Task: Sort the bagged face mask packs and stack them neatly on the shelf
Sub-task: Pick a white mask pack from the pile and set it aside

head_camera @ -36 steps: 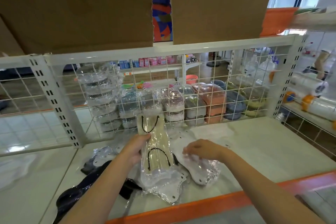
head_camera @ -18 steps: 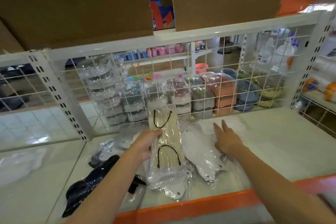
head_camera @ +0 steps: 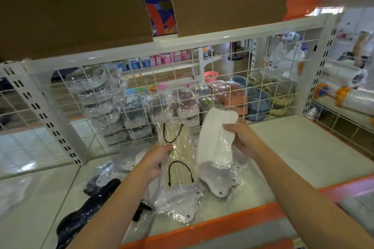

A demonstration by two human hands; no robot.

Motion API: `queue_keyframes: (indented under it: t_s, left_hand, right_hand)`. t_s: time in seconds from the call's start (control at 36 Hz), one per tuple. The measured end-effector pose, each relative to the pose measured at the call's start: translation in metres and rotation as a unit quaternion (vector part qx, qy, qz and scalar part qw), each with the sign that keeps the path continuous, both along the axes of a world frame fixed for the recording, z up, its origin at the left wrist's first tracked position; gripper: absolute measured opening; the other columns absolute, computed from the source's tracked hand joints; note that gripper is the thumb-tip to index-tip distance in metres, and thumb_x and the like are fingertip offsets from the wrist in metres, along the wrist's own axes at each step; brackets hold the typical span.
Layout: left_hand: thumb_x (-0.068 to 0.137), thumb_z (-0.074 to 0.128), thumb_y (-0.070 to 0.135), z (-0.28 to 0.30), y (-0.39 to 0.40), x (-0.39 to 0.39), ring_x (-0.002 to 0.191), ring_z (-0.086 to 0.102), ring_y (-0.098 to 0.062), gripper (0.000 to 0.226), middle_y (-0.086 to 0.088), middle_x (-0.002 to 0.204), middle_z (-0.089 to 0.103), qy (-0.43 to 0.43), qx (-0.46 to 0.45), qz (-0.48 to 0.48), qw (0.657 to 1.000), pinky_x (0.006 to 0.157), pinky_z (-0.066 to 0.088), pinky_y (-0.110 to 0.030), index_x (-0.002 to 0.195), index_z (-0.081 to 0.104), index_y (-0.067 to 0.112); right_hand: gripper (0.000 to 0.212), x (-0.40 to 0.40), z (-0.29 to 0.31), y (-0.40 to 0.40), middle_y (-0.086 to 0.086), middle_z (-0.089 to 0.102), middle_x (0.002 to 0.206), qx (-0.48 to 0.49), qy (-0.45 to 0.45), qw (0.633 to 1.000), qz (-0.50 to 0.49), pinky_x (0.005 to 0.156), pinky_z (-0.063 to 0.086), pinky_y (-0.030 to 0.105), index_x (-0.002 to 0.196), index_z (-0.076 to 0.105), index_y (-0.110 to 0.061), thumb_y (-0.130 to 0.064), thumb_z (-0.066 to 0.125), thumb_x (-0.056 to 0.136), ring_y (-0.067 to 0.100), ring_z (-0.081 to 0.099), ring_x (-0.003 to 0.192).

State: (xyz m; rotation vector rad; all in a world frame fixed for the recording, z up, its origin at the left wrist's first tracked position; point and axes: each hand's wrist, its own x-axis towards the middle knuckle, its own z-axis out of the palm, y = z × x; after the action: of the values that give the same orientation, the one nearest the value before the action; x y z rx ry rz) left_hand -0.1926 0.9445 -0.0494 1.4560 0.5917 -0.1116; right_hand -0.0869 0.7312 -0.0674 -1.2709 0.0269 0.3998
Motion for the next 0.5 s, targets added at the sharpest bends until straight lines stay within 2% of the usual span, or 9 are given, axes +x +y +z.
queue_keyframes:
  t_s: [0.08,0.11,0.17,0.22,0.28,0.31,0.36,0.42,0.5]
  left_hand:
    - [0.095,0.052,0.009,-0.002,0.0,0.0,0.086,0.059,-0.018,0.019,-0.004,0.092,0.059,-0.005,-0.008,0.01,1.0,0.056,0.045,-0.023,0.111,0.055,-0.001]
    - [0.095,0.052,0.01,-0.002,0.001,0.0,0.084,0.058,-0.017,0.016,-0.004,0.091,0.059,-0.004,-0.013,0.01,1.0,0.057,0.044,-0.023,0.107,0.057,-0.001]
    - [0.096,0.051,0.011,0.001,0.0,-0.002,0.075,0.057,-0.014,0.011,-0.004,0.084,0.06,-0.005,-0.025,0.001,1.0,0.053,0.047,-0.022,0.095,0.058,0.003]
    - [0.097,0.049,0.012,0.001,0.001,-0.002,0.078,0.06,-0.016,0.014,-0.005,0.085,0.063,-0.011,-0.025,-0.009,1.0,0.06,0.052,-0.024,0.096,0.059,0.003]
    - [0.097,0.049,0.014,0.003,0.004,-0.005,0.087,0.062,-0.022,0.021,-0.007,0.09,0.066,-0.02,-0.011,-0.011,1.0,0.079,0.052,-0.033,0.108,0.06,-0.001]
    - [0.097,0.048,0.013,0.005,0.006,-0.008,0.086,0.063,-0.023,0.023,-0.008,0.088,0.068,-0.026,-0.01,-0.005,1.0,0.081,0.051,-0.035,0.11,0.06,-0.002]
    - [0.098,0.048,0.013,0.007,0.014,-0.013,0.078,0.063,-0.021,0.024,-0.008,0.081,0.068,-0.03,-0.015,0.013,0.999,0.073,0.051,-0.033,0.111,0.06,-0.004]
    - [0.098,0.046,0.011,0.006,0.023,-0.018,0.07,0.064,-0.017,0.022,-0.006,0.074,0.068,-0.03,-0.016,0.027,0.999,0.061,0.051,-0.026,0.109,0.06,-0.002]
    - [0.098,0.044,0.007,0.004,0.034,-0.029,0.041,0.06,-0.002,0.019,0.006,0.047,0.064,-0.042,-0.018,0.044,0.998,0.035,0.042,-0.012,0.084,0.057,0.006]
  right_hand:
    - [0.017,-0.01,0.02,0.006,0.008,0.07,0.092,0.065,-0.026,0.996,0.062,0.069,0.058,0.03,0.107,0.059,-0.004,-0.002,0.053,0.091,0.018,0.069,0.078]
    - [0.015,-0.013,0.023,0.01,0.007,0.071,0.091,0.069,-0.034,0.994,0.076,0.067,0.059,0.029,0.104,0.06,-0.005,-0.003,0.053,0.091,0.017,0.07,0.077]
    - [0.013,-0.016,0.027,0.017,0.008,0.071,0.095,0.056,-0.05,0.992,0.097,0.075,0.058,0.032,0.102,0.062,-0.006,-0.005,0.055,0.091,0.019,0.069,0.081]
    - [0.012,-0.019,0.025,0.026,0.011,0.068,0.1,0.002,-0.074,0.992,0.104,0.081,0.055,0.035,0.101,0.061,-0.006,-0.006,0.058,0.09,0.022,0.066,0.086]
    - [0.011,-0.021,0.024,0.035,0.012,0.067,0.102,-0.083,-0.098,0.988,0.085,0.075,0.054,0.031,0.101,0.061,-0.007,-0.008,0.06,0.09,0.021,0.064,0.084]
    - [0.013,-0.021,0.024,0.038,0.013,0.066,0.104,-0.138,-0.117,0.981,0.063,0.073,0.054,0.03,0.103,0.06,-0.007,-0.01,0.059,0.09,0.022,0.064,0.085]
    - [0.021,-0.016,0.026,0.039,0.012,0.063,0.104,-0.284,-0.186,0.941,0.0,0.075,0.05,0.033,0.111,0.06,-0.006,-0.014,0.056,0.092,0.024,0.06,0.09]
    - [0.028,-0.006,0.025,0.032,0.014,0.06,0.107,-0.427,-0.272,0.858,-0.091,0.076,0.044,0.033,0.121,0.056,-0.005,-0.014,0.048,0.096,0.028,0.055,0.091]
    - [0.032,0.006,0.018,0.02,0.016,0.054,0.111,-0.496,-0.388,0.753,-0.188,0.071,0.041,0.034,0.126,0.052,-0.009,-0.009,0.042,0.096,0.035,0.052,0.095]
